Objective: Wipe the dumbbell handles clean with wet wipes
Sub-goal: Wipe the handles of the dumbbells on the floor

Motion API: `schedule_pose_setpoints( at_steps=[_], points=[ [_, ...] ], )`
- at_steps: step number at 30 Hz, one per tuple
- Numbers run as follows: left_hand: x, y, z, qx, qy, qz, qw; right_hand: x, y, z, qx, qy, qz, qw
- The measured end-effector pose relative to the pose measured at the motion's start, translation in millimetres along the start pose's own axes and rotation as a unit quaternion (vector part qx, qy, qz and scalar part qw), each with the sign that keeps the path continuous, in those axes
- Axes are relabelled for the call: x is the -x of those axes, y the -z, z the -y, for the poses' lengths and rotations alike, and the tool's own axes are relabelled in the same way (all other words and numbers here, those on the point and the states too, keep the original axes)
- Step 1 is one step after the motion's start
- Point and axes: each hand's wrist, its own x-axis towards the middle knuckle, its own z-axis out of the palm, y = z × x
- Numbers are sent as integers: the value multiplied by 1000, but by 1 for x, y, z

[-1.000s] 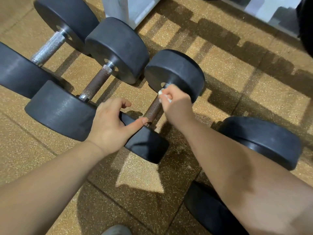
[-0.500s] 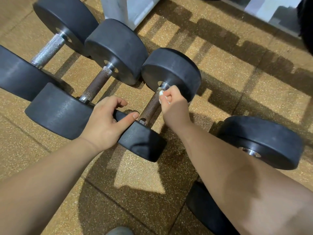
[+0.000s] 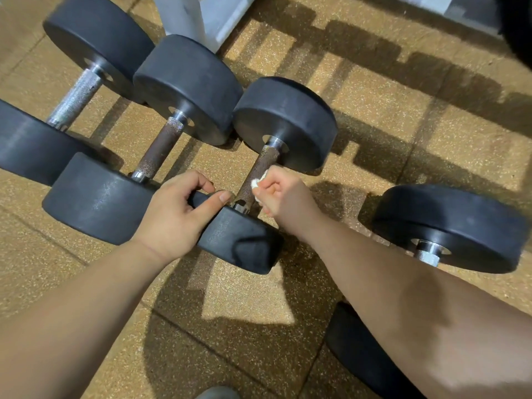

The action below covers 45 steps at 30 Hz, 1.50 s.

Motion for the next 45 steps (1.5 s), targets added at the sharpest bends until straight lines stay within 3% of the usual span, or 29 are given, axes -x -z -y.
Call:
schedule_pose_setpoints(
  at_steps=[3,8,10,14,15,19,20,22,26,30,33,36,39,43,45],
  points=[
    [0,0,-1,-8,2,3,1000,4,3,-1,-43,-36,51,997],
    [0,1,0,-15,4,7,1000,-24,4,7,-171,-79,-149,971],
    [0,1,1,-15,3,6,1000,-15,-5,6,-169,-78,-143,972],
    [0,-1,1,-20,-4,-3,1000,14,-4,4,-57,-53,22,997],
    [0,-2,0,-24,-7,-5,1000,8,0,6,-34,-48,19,998],
    [3,-9,-4,-58,-30,-13,998,-23,12,17,-9,-45,-163,985],
    [4,-12,-5,-74,-41,-16,996,-24,12,16,3,-33,-177,984],
    [8,-19,-8,-111,-61,-21,992,-11,12,13,54,3,-140,989],
    [19,-36,-24,-185,-69,-16,980,13,25,17,161,-5,-35,986],
    [21,-37,-31,-75,-5,-35,997,0,47,23,175,-13,-157,972],
    [26,-35,-25,-52,63,8,997,10,47,16,195,5,-197,961],
    [32,-34,-22,2,138,79,987,28,49,7,254,74,-131,956],
    [37,-37,-30,-15,124,103,987,26,58,9,323,110,-91,935],
    [37,-36,-42,-49,111,109,987,18,66,20,255,-24,-191,948],
    [38,-36,-47,-70,102,107,987,24,65,16,268,-39,-185,945]
  ],
)
